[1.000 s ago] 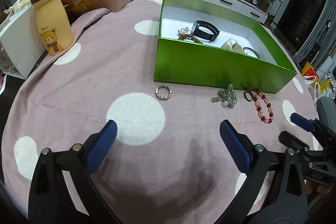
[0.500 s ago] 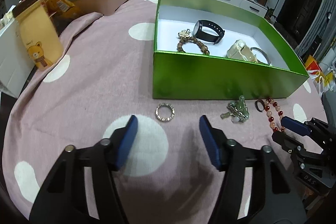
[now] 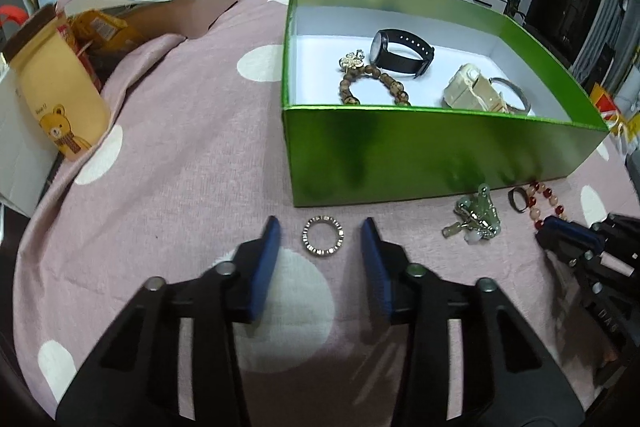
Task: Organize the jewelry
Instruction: 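Grasp the rhinestone ring with left tool while right tool grasps the red-white bead bracelet, then lower ring into green box and open left tool while right tool releases bracelet there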
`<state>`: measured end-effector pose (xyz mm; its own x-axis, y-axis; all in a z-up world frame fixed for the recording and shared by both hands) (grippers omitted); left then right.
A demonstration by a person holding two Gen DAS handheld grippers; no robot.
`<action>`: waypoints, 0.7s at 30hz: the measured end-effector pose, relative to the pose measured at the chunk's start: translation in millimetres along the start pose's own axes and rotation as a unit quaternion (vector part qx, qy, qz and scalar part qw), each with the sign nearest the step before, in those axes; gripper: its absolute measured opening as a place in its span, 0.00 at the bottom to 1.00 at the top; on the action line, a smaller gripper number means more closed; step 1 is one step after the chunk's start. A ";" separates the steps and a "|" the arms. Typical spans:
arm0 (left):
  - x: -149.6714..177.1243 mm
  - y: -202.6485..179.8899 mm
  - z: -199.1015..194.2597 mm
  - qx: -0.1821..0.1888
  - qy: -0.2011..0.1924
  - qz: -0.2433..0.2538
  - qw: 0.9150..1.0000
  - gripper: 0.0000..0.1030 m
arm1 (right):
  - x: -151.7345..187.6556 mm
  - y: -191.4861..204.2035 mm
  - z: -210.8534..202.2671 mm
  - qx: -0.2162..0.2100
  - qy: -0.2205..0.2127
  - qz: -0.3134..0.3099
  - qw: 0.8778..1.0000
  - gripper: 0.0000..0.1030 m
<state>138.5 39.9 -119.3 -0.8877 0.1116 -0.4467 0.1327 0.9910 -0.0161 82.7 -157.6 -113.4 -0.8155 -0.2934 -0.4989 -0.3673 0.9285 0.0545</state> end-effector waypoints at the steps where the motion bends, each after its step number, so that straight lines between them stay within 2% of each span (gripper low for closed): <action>1: 0.5 -1.6 -0.4 0.001 -0.002 0.006 1.000 0.26 | 0.2 -1.6 -0.8 -0.003 -0.002 0.006 1.000 0.07; 2: 0.5 -2.7 -0.6 0.004 -0.004 0.010 1.000 0.20 | 0.4 -2.8 -1.9 -0.007 -0.003 0.010 1.000 0.07; 5: 1.4 -5.6 -1.1 -0.001 -0.009 0.021 1.000 0.20 | 0.3 -8.1 -8.5 -0.022 -0.014 0.027 0.999 0.07; 9: 3.1 -2.6 -2.5 0.012 -0.011 0.009 1.000 0.20 | -2.1 -14.0 -19.2 -0.046 -0.029 0.048 0.997 0.07; 21: 10.8 -13.0 -36.9 0.069 -0.033 -0.004 0.997 0.19 | -3.5 -36.9 -59.7 -0.132 -0.075 0.118 0.981 0.07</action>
<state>110.9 30.9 -90.9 -0.8588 0.0942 -0.5035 0.1891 0.9718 -0.1408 72.4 -204.5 -62.0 -0.8242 -0.0232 -0.5658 -0.2962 0.8692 0.3959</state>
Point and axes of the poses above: each gripper's, at about its wrist camera, not at the fingertips, and z roughly the way its jaws point, y to its left, x to its underside, the point moved 4 cm from there along z, roughly the way its jaws point, and after that the axes turned 9 degrees about y, right-handed, at the moved point
